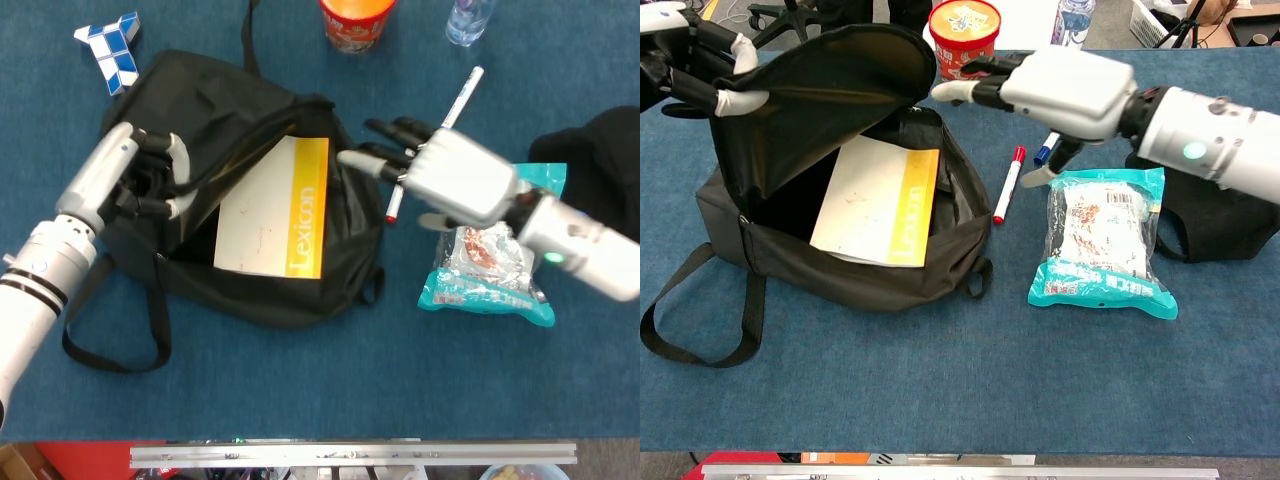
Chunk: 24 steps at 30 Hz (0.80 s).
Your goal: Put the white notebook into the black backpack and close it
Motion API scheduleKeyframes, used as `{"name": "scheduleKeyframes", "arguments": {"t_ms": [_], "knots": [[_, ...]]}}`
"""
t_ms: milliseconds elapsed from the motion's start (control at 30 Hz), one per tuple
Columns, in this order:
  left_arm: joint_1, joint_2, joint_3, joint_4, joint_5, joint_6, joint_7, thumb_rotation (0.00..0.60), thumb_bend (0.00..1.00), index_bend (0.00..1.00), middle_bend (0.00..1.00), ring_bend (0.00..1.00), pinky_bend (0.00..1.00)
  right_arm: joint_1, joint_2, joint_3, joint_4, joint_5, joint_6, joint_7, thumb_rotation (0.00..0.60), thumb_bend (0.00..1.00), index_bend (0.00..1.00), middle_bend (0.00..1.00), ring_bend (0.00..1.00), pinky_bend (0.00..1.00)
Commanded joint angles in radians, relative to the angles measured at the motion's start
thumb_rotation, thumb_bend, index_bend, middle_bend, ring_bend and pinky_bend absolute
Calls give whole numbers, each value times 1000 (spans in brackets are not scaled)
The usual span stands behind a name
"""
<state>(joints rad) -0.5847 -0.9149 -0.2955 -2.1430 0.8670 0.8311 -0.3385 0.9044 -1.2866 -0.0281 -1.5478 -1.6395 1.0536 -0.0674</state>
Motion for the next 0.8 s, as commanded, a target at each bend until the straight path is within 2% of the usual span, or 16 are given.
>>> {"name": "scheduleKeyframes", "arguments": {"t_ms": [33, 200, 300, 367, 467, 600, 700, 800], "knots": [[-1, 2, 22, 1, 46, -29, 17, 600, 380, 664, 736, 684, 953, -70, 130, -37, -76, -60, 97, 39, 600, 75, 3, 225, 63, 197], [-10, 22, 53, 7, 137, -118, 22, 600, 378, 542, 629, 572, 829, -136, 244, -46, -102, -89, 189, 65, 600, 75, 7, 229, 64, 197], [-24, 39, 66, 11, 185, -190, 9, 600, 376, 393, 531, 474, 674, -166, 287, -41, -103, -85, 215, 75, 600, 75, 7, 230, 64, 197], [-33, 52, 67, 13, 215, -242, -18, 600, 376, 226, 447, 398, 572, -182, 303, -38, -100, -78, 223, 82, 600, 75, 7, 230, 64, 198], [-50, 78, 58, 23, 258, -344, -91, 600, 375, 48, 376, 336, 488, -209, 320, -31, -87, -72, 239, 92, 600, 75, 7, 230, 64, 198], [-61, 91, 46, 38, 312, -431, -160, 600, 375, 0, 329, 289, 419, -238, 325, -21, -64, -62, 251, 110, 600, 75, 7, 230, 64, 200], [-60, 75, 43, 52, 334, -440, -188, 600, 376, 0, 289, 257, 383, -254, 325, -15, -54, -61, 256, 119, 600, 75, 7, 230, 64, 200], [-63, 50, 43, 67, 343, -415, -185, 600, 359, 0, 195, 176, 308, -265, 324, -10, -44, -67, 255, 116, 600, 75, 7, 230, 64, 201]]}}
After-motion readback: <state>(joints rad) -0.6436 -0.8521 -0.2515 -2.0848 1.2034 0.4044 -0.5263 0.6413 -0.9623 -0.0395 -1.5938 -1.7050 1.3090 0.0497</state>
